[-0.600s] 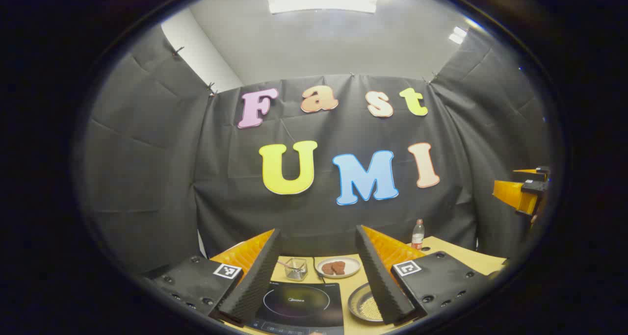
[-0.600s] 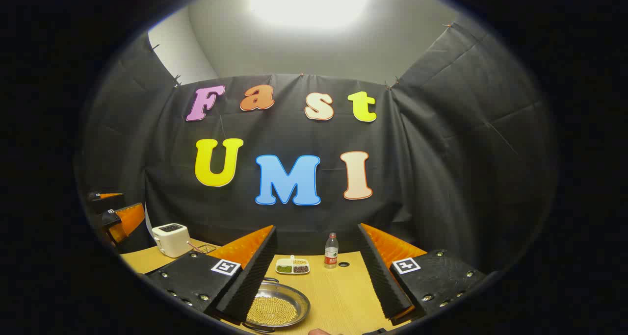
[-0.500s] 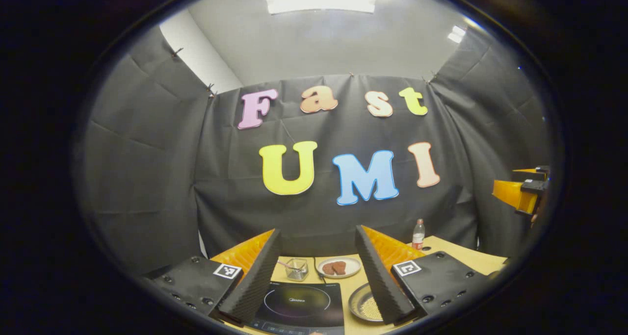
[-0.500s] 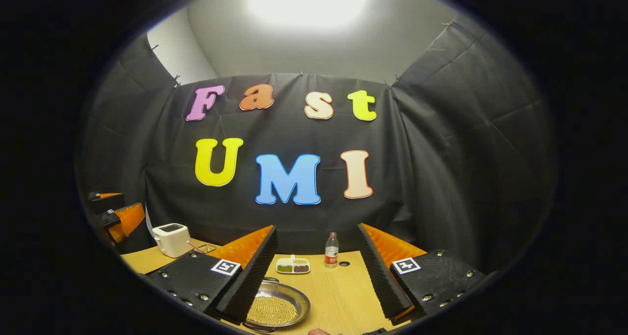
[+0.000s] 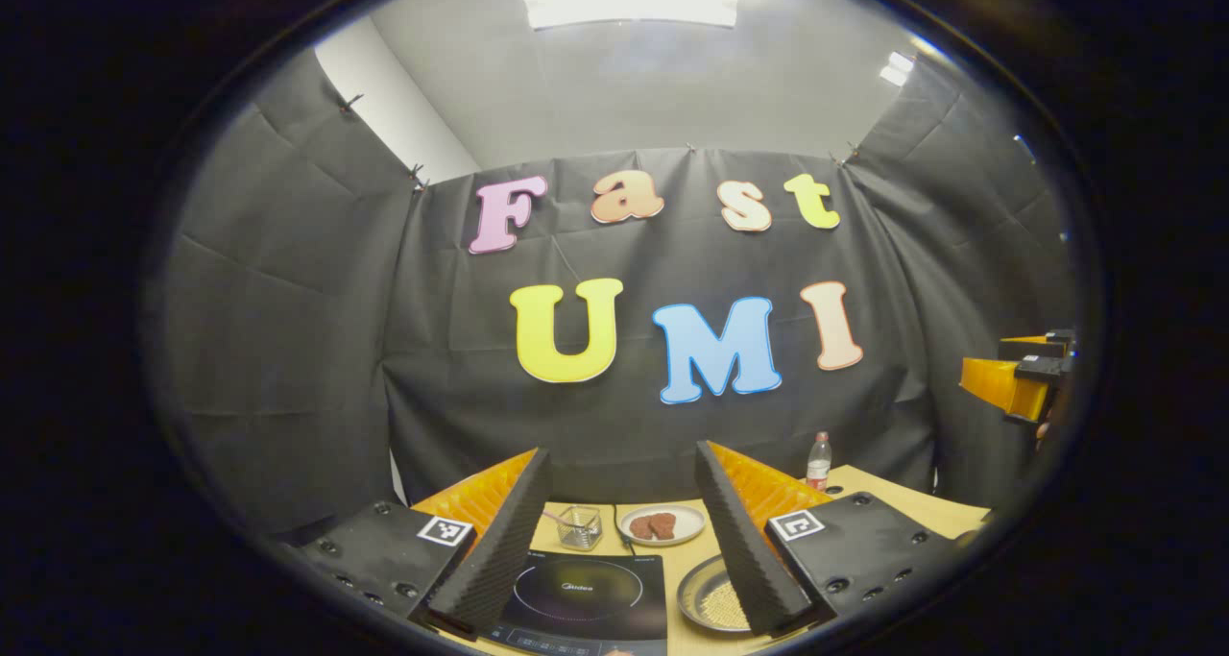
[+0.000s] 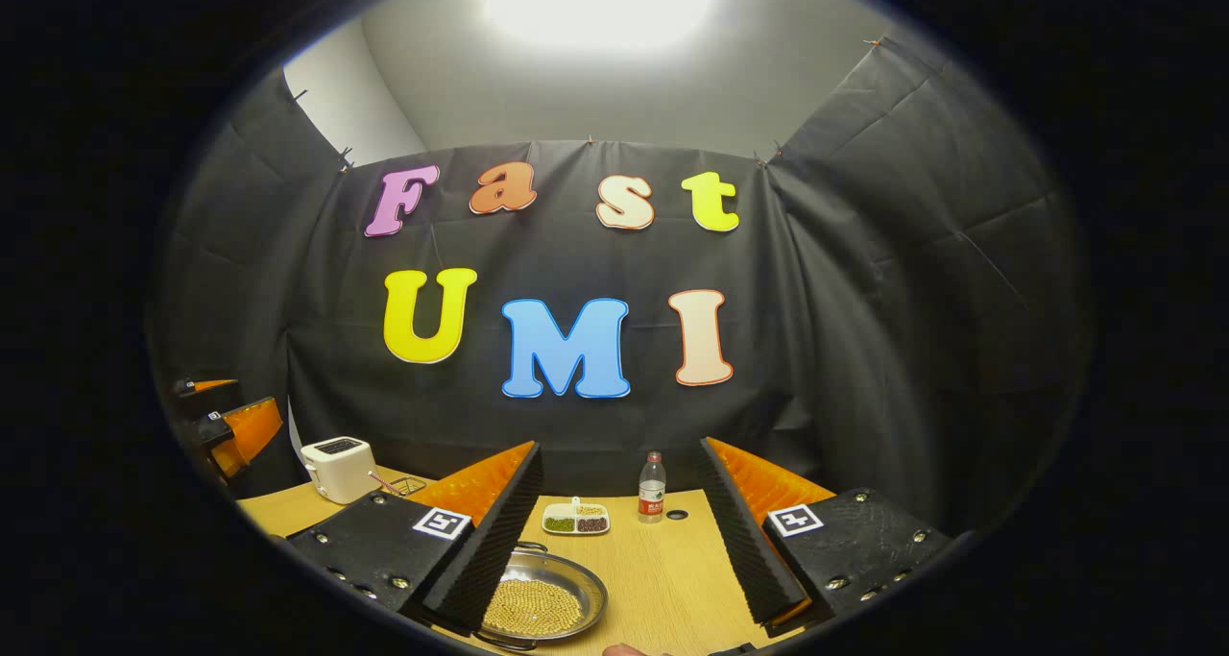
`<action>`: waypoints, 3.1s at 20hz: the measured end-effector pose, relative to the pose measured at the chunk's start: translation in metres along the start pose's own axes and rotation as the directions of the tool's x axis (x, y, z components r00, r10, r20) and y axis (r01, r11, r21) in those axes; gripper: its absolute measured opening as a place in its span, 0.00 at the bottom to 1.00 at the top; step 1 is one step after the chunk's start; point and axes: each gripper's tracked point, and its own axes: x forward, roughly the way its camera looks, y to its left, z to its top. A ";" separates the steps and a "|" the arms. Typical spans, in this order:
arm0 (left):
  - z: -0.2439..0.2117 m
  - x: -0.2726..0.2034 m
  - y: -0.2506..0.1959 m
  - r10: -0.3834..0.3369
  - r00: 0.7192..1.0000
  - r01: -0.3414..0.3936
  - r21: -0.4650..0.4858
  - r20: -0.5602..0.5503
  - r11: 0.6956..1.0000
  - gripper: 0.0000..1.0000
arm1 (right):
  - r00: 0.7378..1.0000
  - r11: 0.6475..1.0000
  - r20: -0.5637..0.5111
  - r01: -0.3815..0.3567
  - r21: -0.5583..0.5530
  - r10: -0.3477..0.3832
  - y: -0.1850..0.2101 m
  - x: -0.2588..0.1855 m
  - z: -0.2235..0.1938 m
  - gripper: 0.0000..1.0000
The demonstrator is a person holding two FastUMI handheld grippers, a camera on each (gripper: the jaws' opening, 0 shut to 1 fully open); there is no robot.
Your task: First push the handle of the pot to place it horizontally, then grasp the pot with both hands and set it on the induction cooktop.
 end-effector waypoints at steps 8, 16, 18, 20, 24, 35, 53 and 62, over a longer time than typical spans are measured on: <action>0.000 0.001 0.003 0.004 1.000 -0.004 0.000 0.000 1.000 1.00 | 1.000 1.000 -0.002 -0.015 0.002 0.015 0.004 0.000 0.000 0.97; -0.001 0.001 0.009 0.007 1.000 -0.007 0.000 -0.001 1.000 1.00 | 1.000 1.000 -0.014 -0.022 -0.006 0.022 0.010 0.001 -0.004 0.87; 0.000 -0.001 0.011 0.009 1.000 -0.009 -0.002 -0.002 1.000 1.00 | 1.000 1.000 -0.015 -0.015 -0.014 0.015 0.009 0.002 -0.003 0.86; -0.002 0.000 0.012 0.012 1.000 -0.012 -0.003 -0.002 1.000 1.00 | 1.000 1.000 -0.013 -0.017 -0.016 0.017 0.011 0.000 -0.003 0.65; -0.003 -0.002 0.013 0.014 1.000 -0.014 -0.005 -0.006 1.000 1.00 | 0.999 0.999 -0.031 -0.039 -0.018 0.039 0.017 0.000 -0.009 0.63; 0.004 -0.003 0.009 0.027 1.000 -0.027 0.012 0.001 1.000 1.00 | 0.998 0.999 -0.015 -0.054 -0.003 0.054 0.014 0.002 -0.009 0.01; -0.006 -0.033 -0.004 0.154 0.988 -0.151 0.066 -0.035 0.986 0.96 | 0.933 0.947 -0.162 -0.314 0.065 0.321 0.051 0.014 -0.077 0.01; -0.018 -0.010 0.034 0.175 0.984 -0.173 0.055 -0.042 0.983 1.00 | 0.832 0.878 -0.291 -0.472 0.075 0.472 0.125 0.011 -0.129 0.00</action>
